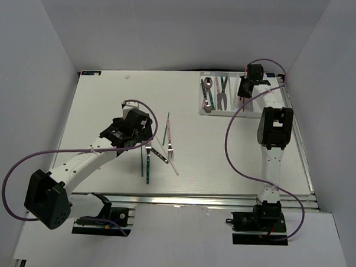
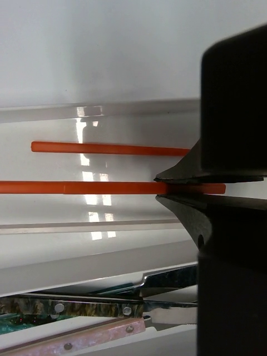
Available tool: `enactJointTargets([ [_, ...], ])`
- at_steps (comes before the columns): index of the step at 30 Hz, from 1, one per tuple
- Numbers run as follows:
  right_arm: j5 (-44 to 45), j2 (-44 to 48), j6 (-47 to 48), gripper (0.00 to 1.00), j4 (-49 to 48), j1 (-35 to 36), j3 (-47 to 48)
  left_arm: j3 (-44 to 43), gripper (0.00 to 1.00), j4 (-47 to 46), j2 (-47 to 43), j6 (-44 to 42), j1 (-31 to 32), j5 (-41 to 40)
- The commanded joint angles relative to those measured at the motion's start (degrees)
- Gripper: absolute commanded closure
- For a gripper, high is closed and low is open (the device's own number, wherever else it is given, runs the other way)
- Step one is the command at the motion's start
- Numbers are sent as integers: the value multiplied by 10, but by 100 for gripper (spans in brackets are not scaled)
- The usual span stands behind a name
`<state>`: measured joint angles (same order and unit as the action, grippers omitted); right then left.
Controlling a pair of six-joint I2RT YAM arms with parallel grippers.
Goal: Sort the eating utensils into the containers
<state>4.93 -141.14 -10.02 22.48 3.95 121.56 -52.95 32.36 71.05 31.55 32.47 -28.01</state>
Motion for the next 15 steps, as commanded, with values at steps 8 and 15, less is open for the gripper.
enactJointTargets([
  [8, -9, 18, 5, 46, -47, 1, -40, 6, 2, -2, -5, -7, 1, 11],
  [15, -3, 32, 3, 46, -53, 10, -36, 10, 2, -7, -5, -3, 1, 21],
])
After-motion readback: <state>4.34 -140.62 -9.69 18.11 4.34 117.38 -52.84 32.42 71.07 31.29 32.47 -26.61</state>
